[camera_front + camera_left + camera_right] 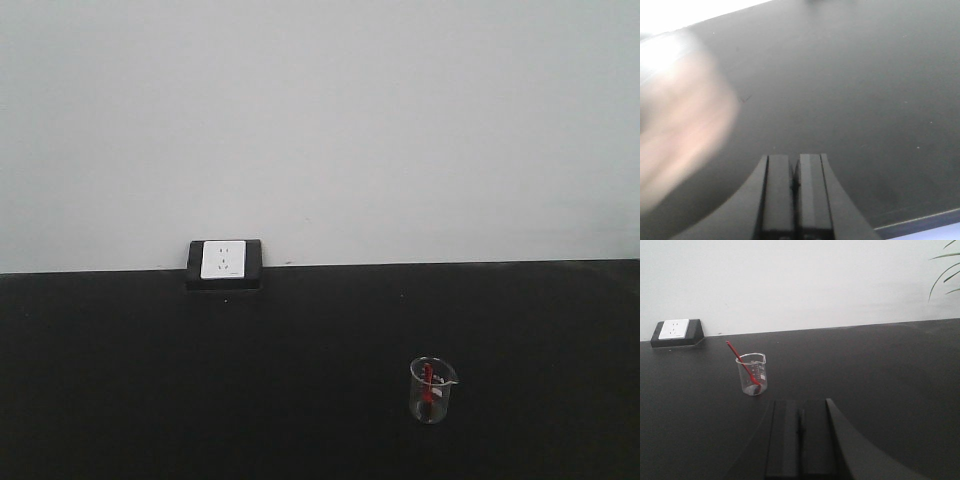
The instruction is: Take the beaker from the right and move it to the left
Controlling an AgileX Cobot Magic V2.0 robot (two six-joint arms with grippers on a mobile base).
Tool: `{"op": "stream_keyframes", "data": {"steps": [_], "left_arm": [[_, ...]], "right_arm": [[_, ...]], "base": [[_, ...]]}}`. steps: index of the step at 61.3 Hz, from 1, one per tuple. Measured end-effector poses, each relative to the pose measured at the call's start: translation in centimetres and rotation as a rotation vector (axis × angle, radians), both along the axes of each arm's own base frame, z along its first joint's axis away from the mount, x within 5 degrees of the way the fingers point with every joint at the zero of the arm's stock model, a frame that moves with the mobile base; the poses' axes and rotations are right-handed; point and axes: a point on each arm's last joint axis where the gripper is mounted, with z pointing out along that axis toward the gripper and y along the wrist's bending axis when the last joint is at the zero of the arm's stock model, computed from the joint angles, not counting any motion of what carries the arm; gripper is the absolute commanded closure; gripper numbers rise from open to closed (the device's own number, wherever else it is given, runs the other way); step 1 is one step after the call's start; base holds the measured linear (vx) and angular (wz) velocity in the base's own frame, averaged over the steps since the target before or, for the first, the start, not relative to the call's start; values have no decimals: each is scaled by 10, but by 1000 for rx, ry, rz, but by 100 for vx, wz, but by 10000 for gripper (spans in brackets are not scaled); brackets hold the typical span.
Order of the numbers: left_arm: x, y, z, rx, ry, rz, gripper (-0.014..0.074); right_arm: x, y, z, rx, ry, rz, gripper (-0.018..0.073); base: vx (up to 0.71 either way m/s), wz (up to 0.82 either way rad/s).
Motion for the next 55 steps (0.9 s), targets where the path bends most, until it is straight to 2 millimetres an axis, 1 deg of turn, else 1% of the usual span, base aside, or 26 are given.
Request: {"op": "stream_keyframes", "data": {"steps": [43,48,55], "left_arm": [[0,0,0,0,0,0,603],[0,0,0,0,0,0,603],[0,0,0,0,0,0,603]], "right_arm": [[0,0,1,0,-8,0,563],[0,0,6,-1,-72,3,563],[-2,1,22,0,-239,12,563]], "base": [[0,0],[0,0],[0,0]]}}
